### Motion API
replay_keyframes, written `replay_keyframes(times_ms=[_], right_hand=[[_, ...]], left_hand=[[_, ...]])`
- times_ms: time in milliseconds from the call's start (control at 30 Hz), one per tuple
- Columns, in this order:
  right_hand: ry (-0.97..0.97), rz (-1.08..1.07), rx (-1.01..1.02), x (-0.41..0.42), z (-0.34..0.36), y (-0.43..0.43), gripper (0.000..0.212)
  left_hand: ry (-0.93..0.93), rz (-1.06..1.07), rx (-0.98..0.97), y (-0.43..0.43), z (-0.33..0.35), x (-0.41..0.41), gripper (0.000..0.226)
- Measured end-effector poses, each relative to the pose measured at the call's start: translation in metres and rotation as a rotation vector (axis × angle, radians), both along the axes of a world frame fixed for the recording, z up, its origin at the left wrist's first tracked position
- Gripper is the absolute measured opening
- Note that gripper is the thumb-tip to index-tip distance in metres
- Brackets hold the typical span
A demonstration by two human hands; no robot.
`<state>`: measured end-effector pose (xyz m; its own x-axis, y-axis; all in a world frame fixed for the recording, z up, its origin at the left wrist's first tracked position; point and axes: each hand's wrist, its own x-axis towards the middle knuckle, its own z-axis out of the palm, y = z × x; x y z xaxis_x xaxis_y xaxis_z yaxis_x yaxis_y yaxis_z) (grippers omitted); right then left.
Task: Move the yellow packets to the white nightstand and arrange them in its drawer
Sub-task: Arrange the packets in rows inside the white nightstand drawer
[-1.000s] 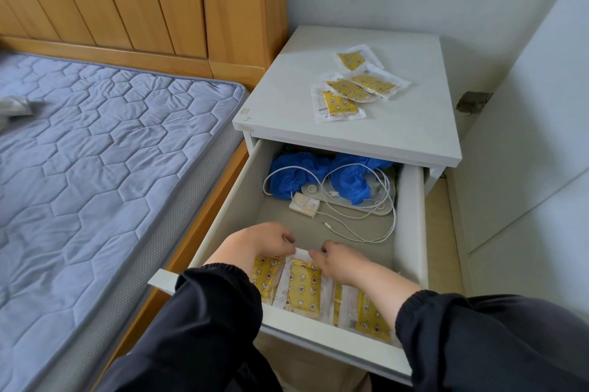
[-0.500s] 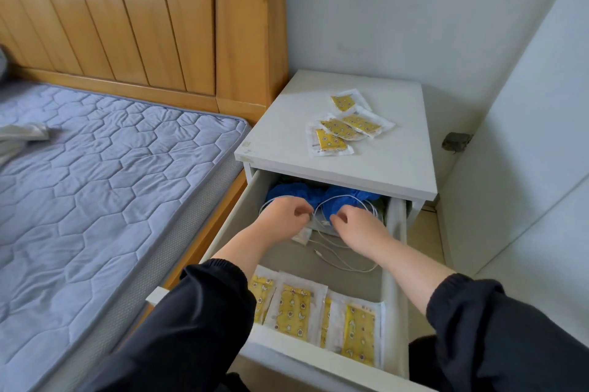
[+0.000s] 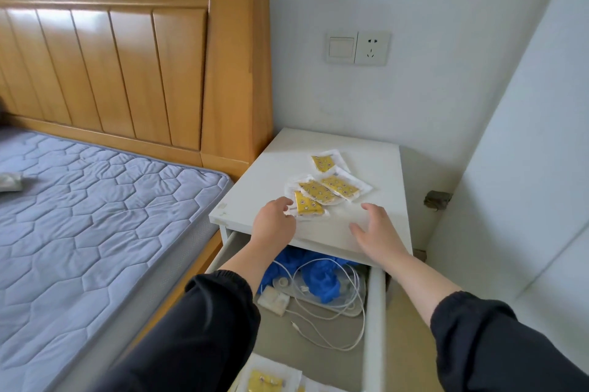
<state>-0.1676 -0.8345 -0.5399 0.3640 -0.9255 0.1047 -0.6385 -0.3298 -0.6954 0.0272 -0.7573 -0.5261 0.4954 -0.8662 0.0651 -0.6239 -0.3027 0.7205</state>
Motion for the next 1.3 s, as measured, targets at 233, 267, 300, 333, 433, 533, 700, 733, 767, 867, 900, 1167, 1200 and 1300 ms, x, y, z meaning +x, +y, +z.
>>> replay_keyframes(times_ms=[233,267,300,333,433,533,700,733,767,867,900,1167,1200,1300], right_hand=[[0.325,0.113,-0.218,0.027,-0.011,-0.016,0.065],[0.330,0.135,-0.220,0.031,-0.011,-0.019,0.065],[0.338,0.164,-0.229,0.035,-0.011,-0.022,0.065],[0.361,0.199,-0.241,0.038,-0.011,-0.024,0.065],[0.463,0.287,-0.288,0.044,-0.014,-0.027,0.063],[0.376,0.308,-0.312,0.042,-0.015,-0.025,0.056],[0.187,0.303,-0.396,0.041,-0.014,-0.022,0.050],[0.192,0.299,-0.405,0.041,-0.014,-0.022,0.056],[0.215,0.297,-0.398,0.042,-0.014,-0.022,0.064],[0.306,0.307,-0.345,0.046,-0.013,-0.022,0.081],[0.320,0.309,-0.334,0.049,-0.012,-0.022,0.084],[0.301,0.251,-0.305,0.063,-0.012,-0.026,0.081],[0.287,0.251,-0.301,0.062,-0.012,-0.026,0.079],[0.216,0.252,-0.317,0.062,-0.011,-0.024,0.067]], left_hand=[[-0.031,0.021,0.153,-0.041,-0.013,0.004,0.061],[-0.021,0.029,0.159,-0.045,-0.014,0.005,0.061],[-0.002,0.038,0.160,-0.049,-0.015,0.007,0.061],[0.044,0.045,0.158,-0.052,-0.015,0.009,0.059],[0.365,0.030,0.081,-0.058,-0.009,0.019,0.058],[0.515,0.001,0.064,-0.054,-0.003,0.024,0.066],[0.601,0.008,-0.018,-0.049,-0.006,0.029,0.072],[0.591,0.016,-0.046,-0.047,-0.006,0.029,0.071],[0.557,0.032,-0.078,-0.046,-0.007,0.028,0.069],[0.373,0.068,-0.097,-0.041,-0.010,0.026,0.065],[0.316,0.038,-0.068,-0.040,-0.012,0.026,0.062],[0.185,-0.135,0.089,-0.039,-0.017,0.030,0.055],[0.204,-0.146,0.090,-0.038,-0.016,0.031,0.054],[0.277,-0.137,0.077,-0.038,-0.012,0.036,0.055]])
